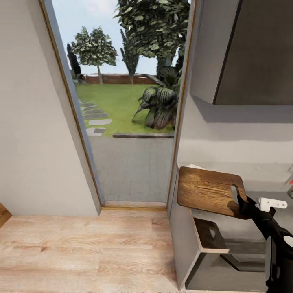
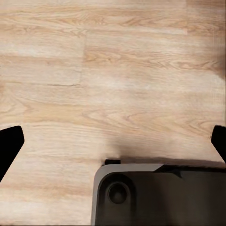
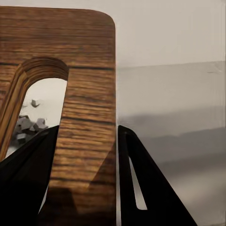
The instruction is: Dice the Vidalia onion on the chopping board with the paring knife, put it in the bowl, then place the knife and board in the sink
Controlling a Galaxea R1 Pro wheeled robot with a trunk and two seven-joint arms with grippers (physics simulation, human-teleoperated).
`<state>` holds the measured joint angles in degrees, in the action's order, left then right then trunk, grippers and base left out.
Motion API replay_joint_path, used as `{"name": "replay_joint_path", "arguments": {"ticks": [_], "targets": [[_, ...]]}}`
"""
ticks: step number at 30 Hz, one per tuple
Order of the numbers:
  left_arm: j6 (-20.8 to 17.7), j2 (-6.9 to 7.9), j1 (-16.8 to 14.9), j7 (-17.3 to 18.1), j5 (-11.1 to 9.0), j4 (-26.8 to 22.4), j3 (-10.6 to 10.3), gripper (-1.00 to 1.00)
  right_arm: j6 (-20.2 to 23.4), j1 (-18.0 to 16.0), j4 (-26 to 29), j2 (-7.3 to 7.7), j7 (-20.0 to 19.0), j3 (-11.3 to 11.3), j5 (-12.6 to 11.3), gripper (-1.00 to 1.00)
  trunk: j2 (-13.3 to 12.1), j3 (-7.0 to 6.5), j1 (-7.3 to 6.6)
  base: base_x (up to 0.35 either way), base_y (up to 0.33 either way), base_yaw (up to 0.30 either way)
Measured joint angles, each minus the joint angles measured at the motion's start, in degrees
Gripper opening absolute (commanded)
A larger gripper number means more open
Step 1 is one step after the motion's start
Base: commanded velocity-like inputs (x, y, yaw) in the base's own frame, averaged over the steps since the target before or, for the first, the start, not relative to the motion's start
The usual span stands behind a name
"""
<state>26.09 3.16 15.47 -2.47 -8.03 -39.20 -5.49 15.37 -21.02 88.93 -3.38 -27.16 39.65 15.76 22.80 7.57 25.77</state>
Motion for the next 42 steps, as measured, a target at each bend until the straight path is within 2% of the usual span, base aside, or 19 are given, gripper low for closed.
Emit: {"name": "replay_joint_path", "arguments": {"ticks": [7,22,42], "targets": [[0.0,-0.05,0.0,0.0,0.0,0.0,0.0,1.00,0.0,0.0,0.0,0.07,0.0,0.0,0.0,-1.00,0.0,0.00,0.00,-0.188,-0.259,0.146],[0.0,-0.43,0.0,0.0,0.0,0.4,0.1,1.00,0.0,0.0,0.0,0.10,0.1,0.0,0.1,-1.00,0.0,0.00,-0.01,-0.171,-0.256,-0.032],[-0.2,-0.44,0.0,0.0,-0.1,0.7,0.1,1.00,0.0,0.0,0.0,0.05,0.1,0.0,0.1,-1.00,0.0,0.01,-0.02,-0.001,-0.256,-0.006]]}}
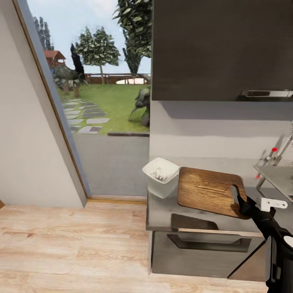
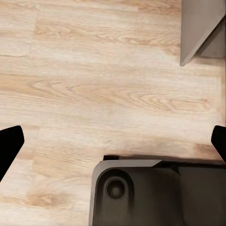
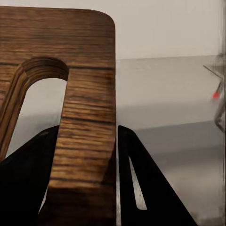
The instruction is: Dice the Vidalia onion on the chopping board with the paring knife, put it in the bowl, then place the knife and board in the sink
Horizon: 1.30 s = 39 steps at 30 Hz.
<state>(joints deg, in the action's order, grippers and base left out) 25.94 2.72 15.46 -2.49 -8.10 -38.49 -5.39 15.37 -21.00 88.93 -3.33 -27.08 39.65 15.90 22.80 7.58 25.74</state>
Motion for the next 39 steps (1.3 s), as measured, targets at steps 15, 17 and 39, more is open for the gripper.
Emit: {"name": "replay_joint_path", "arguments": {"ticks": [15,17,39], "targets": [[0.0,0.00,0.0,0.0,0.1,0.0,0.0,1.00,0.0,0.0,0.0,0.02,0.0,0.0,0.0,-1.00,0.0,0.00,0.00,0.103,-0.256,0.000],[0.0,-0.03,0.0,0.0,0.1,0.1,0.0,1.00,0.0,0.0,0.0,0.01,0.0,0.0,0.0,-1.00,0.0,0.00,0.00,0.025,-0.247,0.000],[-0.1,-0.09,0.0,0.0,0.1,0.2,0.0,1.00,0.0,0.0,0.0,0.05,0.0,0.0,0.0,-1.00,0.0,0.00,0.00,0.008,-0.235,0.000]]}}
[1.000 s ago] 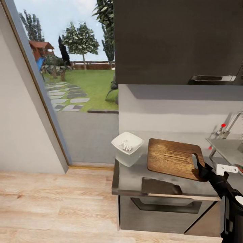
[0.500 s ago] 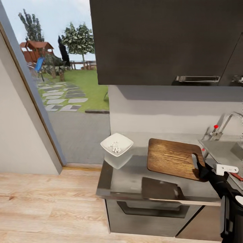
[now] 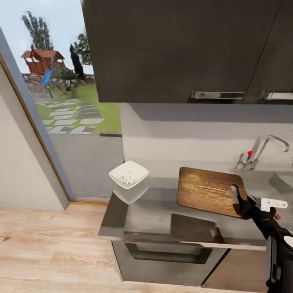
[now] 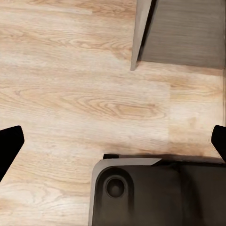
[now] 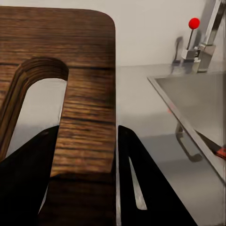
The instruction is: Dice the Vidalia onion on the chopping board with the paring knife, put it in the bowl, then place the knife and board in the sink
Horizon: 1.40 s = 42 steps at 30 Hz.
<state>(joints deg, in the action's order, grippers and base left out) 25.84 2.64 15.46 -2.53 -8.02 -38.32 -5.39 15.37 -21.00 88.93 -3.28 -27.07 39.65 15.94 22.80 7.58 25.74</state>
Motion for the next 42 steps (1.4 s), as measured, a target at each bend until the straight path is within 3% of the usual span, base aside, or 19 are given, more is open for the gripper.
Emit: {"name": "replay_joint_path", "arguments": {"ticks": [42], "targets": [[0.0,-0.01,0.0,0.0,0.0,0.0,0.0,1.00,0.0,0.0,0.0,-0.07,0.0,-0.1,0.0,-1.00,0.0,-0.14,0.00,0.030,-0.229,-0.024]]}}
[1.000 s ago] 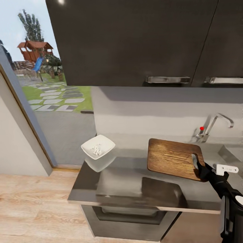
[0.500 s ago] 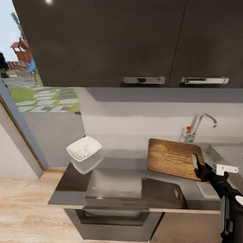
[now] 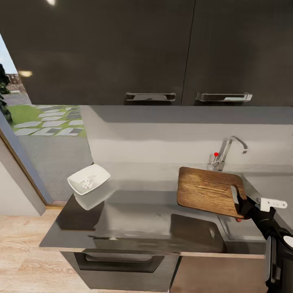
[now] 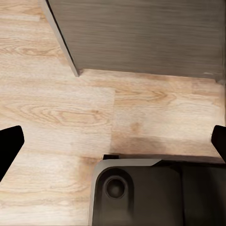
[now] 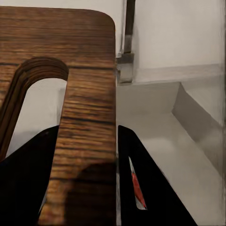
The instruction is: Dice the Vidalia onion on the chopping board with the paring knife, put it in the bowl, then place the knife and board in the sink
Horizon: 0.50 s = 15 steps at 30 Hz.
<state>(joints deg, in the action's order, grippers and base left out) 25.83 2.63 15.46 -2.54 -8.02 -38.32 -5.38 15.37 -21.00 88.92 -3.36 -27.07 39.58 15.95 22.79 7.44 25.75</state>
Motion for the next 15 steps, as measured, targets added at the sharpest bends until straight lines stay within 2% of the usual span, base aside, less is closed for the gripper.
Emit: {"name": "replay_joint_path", "arguments": {"ticks": [15], "targets": [[0.0,0.00,0.0,0.0,0.0,0.0,0.0,1.00,0.0,0.0,0.0,-0.09,0.1,-0.1,0.0,-1.00,0.0,0.00,0.00,0.000,-0.225,0.000]]}}
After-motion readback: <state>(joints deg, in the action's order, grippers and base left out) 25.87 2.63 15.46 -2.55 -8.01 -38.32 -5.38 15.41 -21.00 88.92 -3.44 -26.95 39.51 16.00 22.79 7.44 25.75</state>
